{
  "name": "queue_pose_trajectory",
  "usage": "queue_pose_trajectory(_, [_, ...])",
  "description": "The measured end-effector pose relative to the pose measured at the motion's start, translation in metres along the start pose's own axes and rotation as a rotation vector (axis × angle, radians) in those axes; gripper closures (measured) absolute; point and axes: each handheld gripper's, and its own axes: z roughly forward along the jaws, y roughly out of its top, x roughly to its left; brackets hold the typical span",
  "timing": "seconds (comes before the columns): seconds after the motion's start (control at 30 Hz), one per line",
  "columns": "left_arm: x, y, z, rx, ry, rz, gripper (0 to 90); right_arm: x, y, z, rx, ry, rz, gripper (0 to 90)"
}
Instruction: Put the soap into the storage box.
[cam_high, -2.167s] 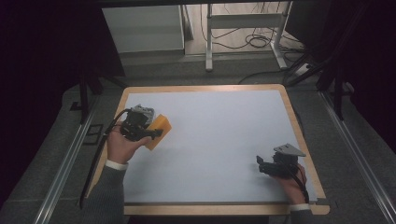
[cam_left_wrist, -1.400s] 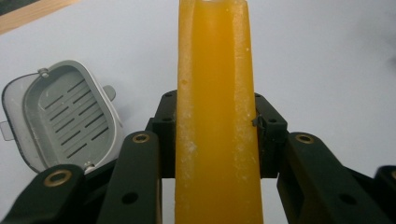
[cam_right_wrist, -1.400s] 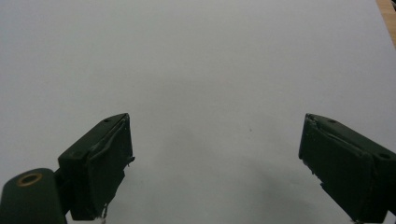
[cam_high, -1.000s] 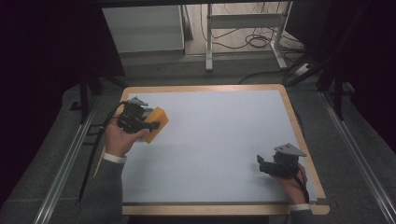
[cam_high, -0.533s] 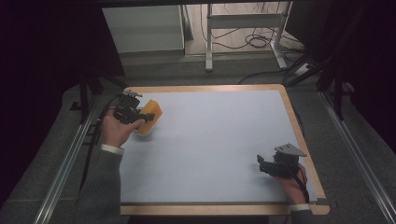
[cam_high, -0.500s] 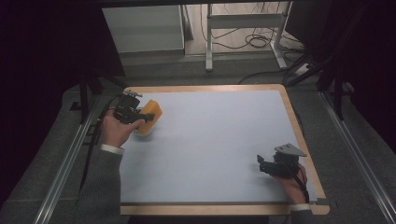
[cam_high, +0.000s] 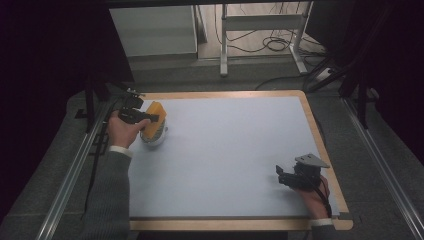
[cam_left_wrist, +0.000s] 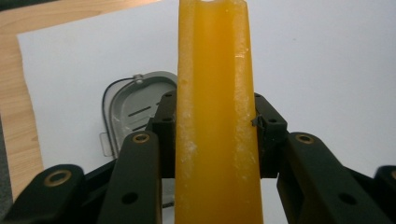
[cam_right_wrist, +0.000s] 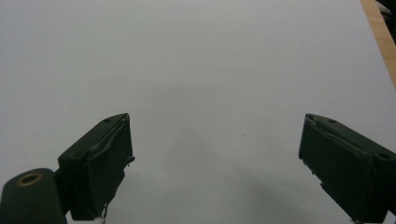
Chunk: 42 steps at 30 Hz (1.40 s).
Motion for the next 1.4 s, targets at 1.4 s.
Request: queue_pose_trajectory(1.4, [0.027,-0.009,0.051,0.036,0.014,-0.134,60.9,0.002,-0.001,0.003,0.012,0.002,-0.006,9.6])
